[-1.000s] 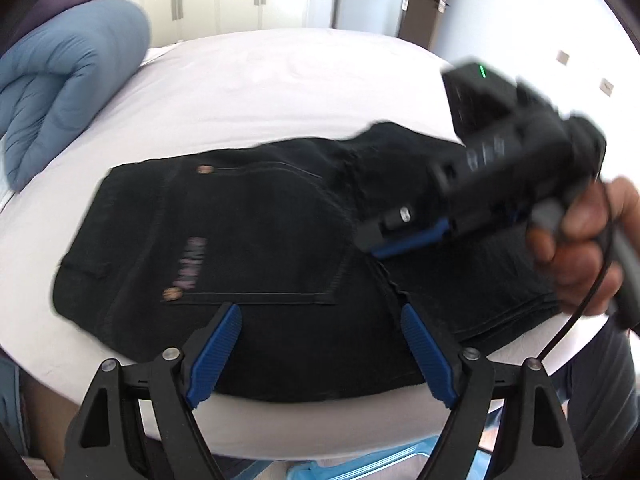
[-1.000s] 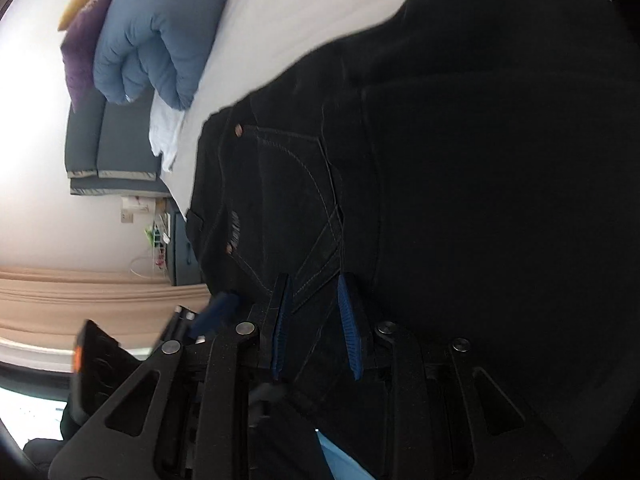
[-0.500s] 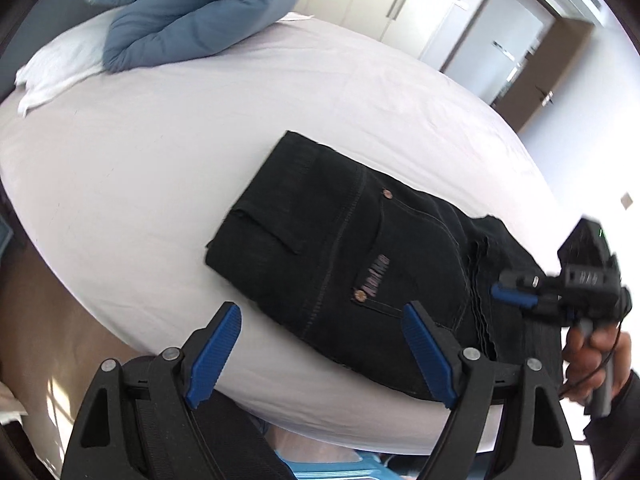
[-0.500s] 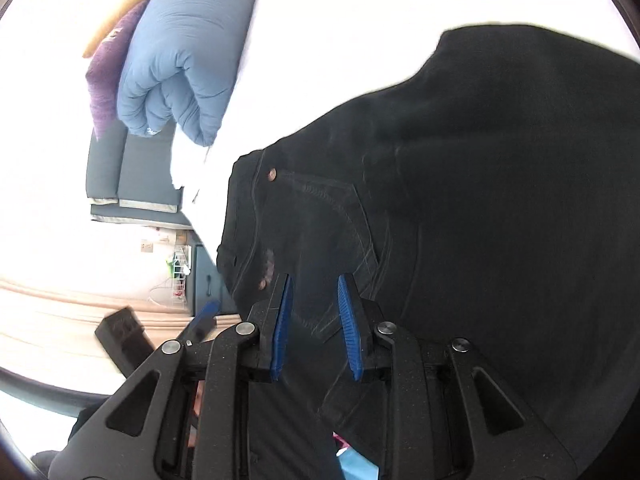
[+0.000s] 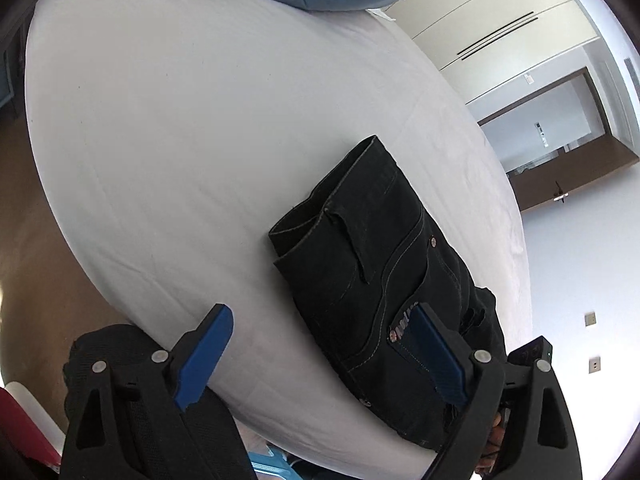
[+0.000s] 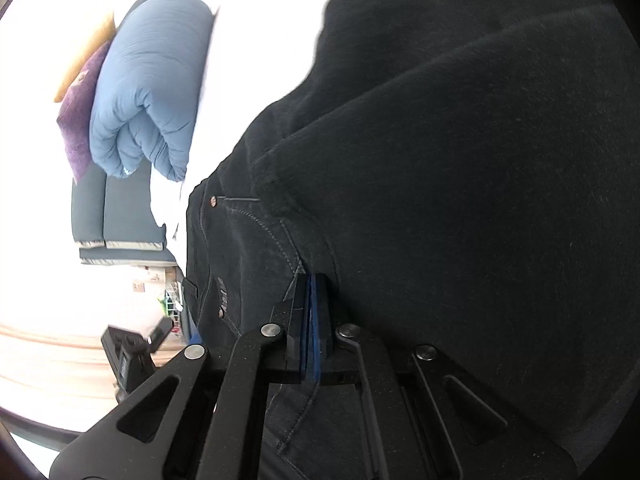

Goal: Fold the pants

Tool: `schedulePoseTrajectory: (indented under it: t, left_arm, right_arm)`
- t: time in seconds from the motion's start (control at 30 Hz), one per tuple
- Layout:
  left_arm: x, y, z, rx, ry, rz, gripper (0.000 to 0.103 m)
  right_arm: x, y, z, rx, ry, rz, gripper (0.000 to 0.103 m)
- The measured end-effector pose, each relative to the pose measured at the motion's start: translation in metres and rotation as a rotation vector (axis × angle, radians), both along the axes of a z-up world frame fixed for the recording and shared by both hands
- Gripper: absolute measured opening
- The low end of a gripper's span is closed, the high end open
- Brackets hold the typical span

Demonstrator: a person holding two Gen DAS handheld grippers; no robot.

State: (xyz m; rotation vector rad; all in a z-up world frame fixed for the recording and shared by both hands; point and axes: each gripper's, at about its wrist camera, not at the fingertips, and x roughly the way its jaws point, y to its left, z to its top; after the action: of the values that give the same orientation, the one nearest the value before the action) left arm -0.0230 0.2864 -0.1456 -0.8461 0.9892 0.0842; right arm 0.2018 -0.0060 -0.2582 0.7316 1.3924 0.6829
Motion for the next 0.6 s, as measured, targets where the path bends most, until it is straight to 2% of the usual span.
schedulePoseTrajectory:
  t: [0.07,0.13,0.23,0.27,0.3,0.4,0.6]
  left_arm:
    - [0.006,0.001,-0.007,-0.045,0.007,0.015,0.092]
    - [0.011,0.002,-0.013,-0.072,0.008,0.029,0.093]
    - [0.019,0.004,-0.018,-0.089,-0.002,0.039,0.099]
    - [0.022,0.004,-0.018,-0.088,-0.003,0.04,0.1]
    - [0.024,0.003,-0.018,-0.083,-0.005,0.038,0.1]
    - [0.029,0.001,-0.018,-0.065,-0.014,0.023,0.1]
    - [0.03,0.007,-0.02,-0.095,-0.036,0.037,0.1]
  right_arm:
    - [-0.004,0.001,0.005,-0.003,-0.009,0.003,0.004]
    - [0.0,0.003,0.004,0.012,-0.008,0.017,0.012]
    - [0.001,0.002,0.012,0.059,-0.012,0.039,0.044]
    - [0.001,0.006,0.016,0.082,-0.023,0.051,0.062]
    - [0.002,0.011,0.022,0.082,-0.035,0.063,0.072]
    - [0.006,0.015,0.027,0.035,-0.045,0.087,0.074]
    - [0.006,-0.005,0.025,0.063,-0.001,0.069,0.074]
